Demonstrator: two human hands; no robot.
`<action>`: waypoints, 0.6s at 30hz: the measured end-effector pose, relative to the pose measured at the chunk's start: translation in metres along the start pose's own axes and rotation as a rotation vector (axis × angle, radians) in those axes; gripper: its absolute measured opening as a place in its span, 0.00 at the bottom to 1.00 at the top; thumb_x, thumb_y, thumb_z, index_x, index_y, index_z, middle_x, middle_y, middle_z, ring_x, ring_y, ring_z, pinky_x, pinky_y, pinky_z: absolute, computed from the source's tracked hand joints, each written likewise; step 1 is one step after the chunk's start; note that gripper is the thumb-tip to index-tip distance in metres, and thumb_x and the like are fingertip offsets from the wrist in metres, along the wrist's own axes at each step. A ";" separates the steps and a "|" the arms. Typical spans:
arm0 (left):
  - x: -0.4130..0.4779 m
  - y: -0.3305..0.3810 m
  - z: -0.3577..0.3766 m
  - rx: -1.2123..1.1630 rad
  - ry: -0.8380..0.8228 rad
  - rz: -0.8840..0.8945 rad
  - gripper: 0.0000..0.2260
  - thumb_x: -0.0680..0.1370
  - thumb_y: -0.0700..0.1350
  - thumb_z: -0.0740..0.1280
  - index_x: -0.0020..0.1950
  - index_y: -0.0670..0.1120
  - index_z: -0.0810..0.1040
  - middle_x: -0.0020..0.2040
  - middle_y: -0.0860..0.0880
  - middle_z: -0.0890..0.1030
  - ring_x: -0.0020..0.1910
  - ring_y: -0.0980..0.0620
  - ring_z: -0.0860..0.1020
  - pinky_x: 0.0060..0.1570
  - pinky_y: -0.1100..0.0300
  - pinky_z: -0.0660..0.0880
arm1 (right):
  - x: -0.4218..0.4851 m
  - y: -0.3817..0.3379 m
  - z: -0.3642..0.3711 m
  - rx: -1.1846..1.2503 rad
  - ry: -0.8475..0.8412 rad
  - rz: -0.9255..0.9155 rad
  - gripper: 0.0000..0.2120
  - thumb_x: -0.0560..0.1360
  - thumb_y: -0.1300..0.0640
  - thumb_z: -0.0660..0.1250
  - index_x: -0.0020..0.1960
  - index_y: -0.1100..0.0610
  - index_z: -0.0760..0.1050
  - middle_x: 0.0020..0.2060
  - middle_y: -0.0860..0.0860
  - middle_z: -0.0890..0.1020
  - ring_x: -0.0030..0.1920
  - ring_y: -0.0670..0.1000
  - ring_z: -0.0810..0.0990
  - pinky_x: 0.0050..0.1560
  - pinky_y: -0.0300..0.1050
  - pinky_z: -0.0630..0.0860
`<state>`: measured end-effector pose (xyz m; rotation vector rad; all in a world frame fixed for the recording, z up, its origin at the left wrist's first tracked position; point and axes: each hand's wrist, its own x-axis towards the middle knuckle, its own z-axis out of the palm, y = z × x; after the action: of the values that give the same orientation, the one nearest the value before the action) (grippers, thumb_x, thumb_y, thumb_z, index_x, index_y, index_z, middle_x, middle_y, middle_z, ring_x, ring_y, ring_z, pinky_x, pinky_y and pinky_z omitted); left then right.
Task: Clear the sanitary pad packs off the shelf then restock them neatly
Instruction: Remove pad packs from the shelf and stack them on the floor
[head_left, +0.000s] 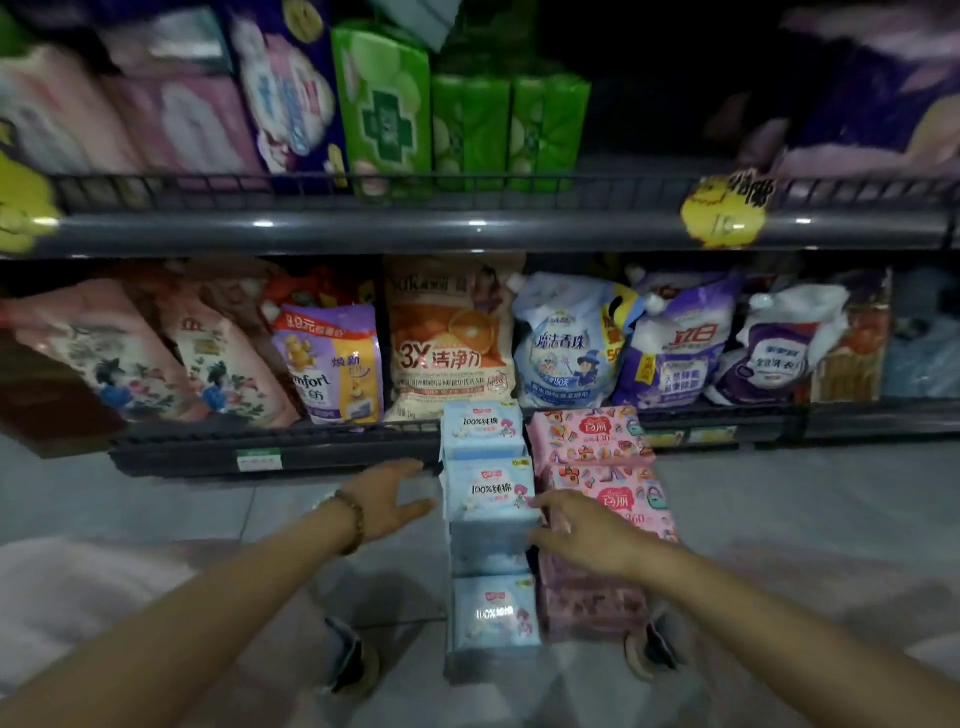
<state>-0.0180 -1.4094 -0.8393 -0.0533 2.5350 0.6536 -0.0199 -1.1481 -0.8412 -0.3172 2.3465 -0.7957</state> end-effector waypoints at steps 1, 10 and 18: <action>-0.005 0.010 -0.020 0.069 0.049 0.072 0.28 0.77 0.57 0.64 0.74 0.47 0.62 0.73 0.48 0.67 0.69 0.50 0.68 0.67 0.60 0.65 | -0.004 -0.013 -0.022 -0.052 0.039 -0.024 0.24 0.78 0.46 0.63 0.71 0.53 0.66 0.69 0.50 0.70 0.66 0.50 0.71 0.64 0.41 0.68; -0.034 0.098 -0.201 0.472 0.553 0.375 0.29 0.78 0.61 0.59 0.75 0.50 0.61 0.72 0.49 0.67 0.70 0.50 0.63 0.68 0.57 0.63 | -0.007 -0.128 -0.198 -0.183 0.335 -0.238 0.22 0.78 0.50 0.65 0.70 0.55 0.68 0.68 0.51 0.71 0.66 0.50 0.72 0.51 0.31 0.67; 0.000 0.133 -0.303 0.352 0.817 0.413 0.32 0.78 0.61 0.58 0.77 0.47 0.55 0.76 0.48 0.59 0.74 0.49 0.57 0.71 0.57 0.56 | 0.042 -0.194 -0.281 -0.030 0.564 -0.349 0.28 0.76 0.46 0.67 0.72 0.51 0.64 0.73 0.52 0.62 0.72 0.51 0.63 0.63 0.36 0.59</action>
<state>-0.1830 -1.4316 -0.5539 0.4191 3.4679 0.3506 -0.2264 -1.1877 -0.5688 -0.5900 2.8733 -1.1321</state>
